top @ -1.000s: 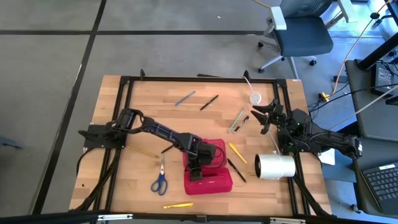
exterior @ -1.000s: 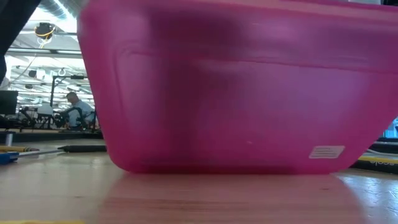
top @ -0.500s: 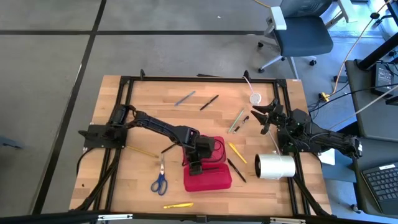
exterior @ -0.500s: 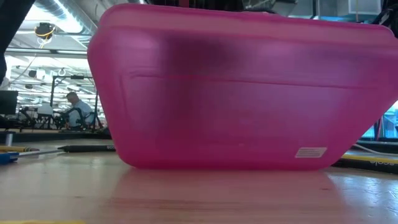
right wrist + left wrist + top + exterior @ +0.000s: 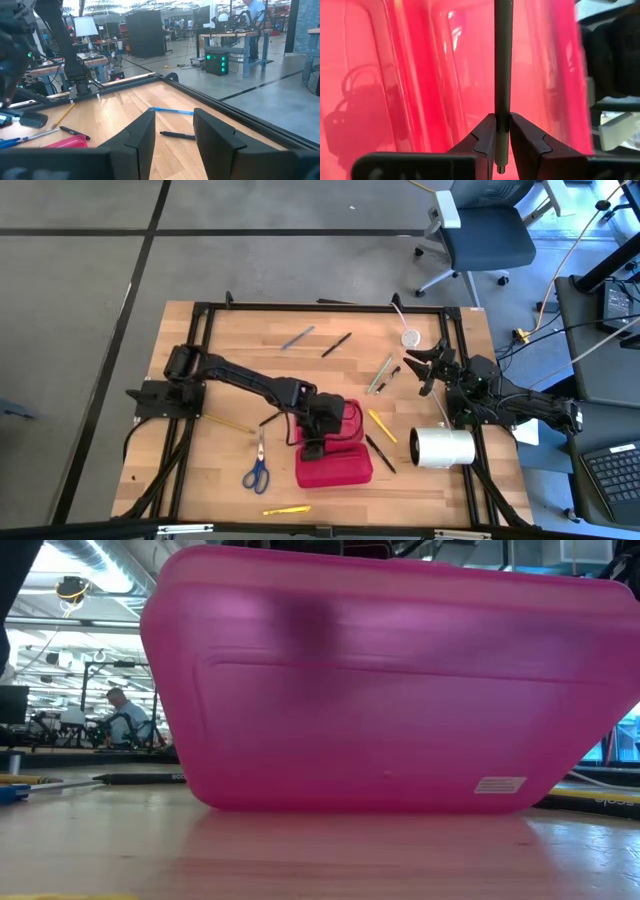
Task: Pick & place school supplies into a supply box
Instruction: Put the top left black pen into the red supply box, then put the black and white pen into the red supply box
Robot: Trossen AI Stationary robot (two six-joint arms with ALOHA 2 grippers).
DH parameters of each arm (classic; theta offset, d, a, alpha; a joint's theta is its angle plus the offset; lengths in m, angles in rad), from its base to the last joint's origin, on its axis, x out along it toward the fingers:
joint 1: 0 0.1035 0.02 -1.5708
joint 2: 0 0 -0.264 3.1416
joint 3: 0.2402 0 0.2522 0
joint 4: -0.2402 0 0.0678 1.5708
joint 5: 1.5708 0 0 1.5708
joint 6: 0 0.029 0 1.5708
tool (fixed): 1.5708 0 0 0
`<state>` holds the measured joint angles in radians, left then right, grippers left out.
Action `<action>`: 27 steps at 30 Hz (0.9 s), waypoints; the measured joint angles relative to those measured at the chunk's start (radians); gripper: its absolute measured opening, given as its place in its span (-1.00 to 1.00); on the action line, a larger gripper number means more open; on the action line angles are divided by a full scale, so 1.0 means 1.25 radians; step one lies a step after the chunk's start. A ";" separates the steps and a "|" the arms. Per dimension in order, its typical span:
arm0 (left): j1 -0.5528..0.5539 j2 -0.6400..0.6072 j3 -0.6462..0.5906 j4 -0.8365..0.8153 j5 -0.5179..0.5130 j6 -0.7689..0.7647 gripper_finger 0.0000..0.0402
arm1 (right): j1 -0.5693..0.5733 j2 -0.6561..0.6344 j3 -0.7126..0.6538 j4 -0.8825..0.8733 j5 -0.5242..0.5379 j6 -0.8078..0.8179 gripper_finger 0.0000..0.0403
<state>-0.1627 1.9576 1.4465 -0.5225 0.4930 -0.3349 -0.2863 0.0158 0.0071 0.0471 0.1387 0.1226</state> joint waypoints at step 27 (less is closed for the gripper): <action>-0.011 0.079 0.000 0.027 0.004 -0.054 -0.64 | -0.001 0.008 0.000 0.000 0.001 0.002 -0.32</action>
<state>-0.1763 2.0557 1.4466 -0.4889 0.4979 -0.4021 -0.2870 0.0261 0.0072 0.0471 0.1394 0.1252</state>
